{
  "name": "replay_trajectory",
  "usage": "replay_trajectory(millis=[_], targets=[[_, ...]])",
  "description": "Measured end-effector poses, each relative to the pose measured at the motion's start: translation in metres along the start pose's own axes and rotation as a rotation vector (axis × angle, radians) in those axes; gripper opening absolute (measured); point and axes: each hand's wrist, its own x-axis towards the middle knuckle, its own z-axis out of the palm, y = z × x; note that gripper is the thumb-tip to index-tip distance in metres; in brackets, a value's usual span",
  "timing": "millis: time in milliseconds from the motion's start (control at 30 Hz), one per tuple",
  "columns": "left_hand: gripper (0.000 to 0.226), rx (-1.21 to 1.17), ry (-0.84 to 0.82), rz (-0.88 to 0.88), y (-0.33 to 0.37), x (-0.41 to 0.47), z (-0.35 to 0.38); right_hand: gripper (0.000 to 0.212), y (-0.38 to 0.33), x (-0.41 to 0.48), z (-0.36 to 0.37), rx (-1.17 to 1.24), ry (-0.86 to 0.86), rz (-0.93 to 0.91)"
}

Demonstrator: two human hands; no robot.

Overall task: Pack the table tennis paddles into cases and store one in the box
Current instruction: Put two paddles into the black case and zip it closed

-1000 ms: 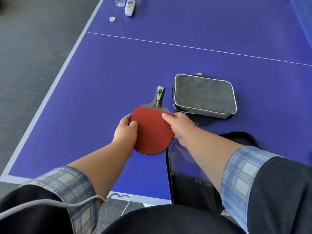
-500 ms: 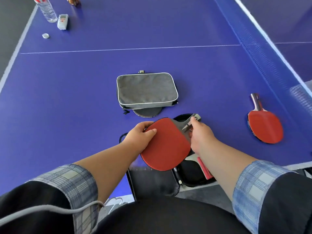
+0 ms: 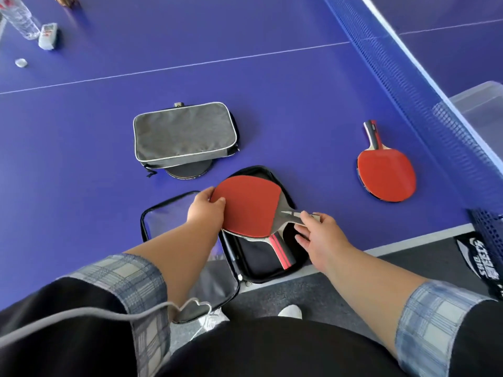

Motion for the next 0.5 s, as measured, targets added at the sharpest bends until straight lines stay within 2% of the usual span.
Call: replay_trajectory(millis=[100,167,267,333,500], targets=[[0.049,0.089,-0.006,0.019,0.002,0.012,0.01,0.029,0.017,-0.002,-0.013,-0.383,-0.063,-0.071],[0.051,0.126,0.005,0.045,0.0,0.018,0.017,0.028,0.021,-0.004,-0.017,-0.518,-0.14,-0.14],[0.049,0.173,0.01,0.081,-0.002,0.024,0.027,0.045,0.022,-0.004,-0.015,-0.768,-0.256,-0.217],[0.046,0.226,0.005,0.107,-0.004,0.028,0.031,0.053,0.023,-0.002,-0.011,-0.918,-0.273,-0.257],[0.046,0.256,-0.037,0.146,0.001,0.033,0.039,0.053,0.024,0.0,-0.009,-0.96,-0.25,-0.267]])
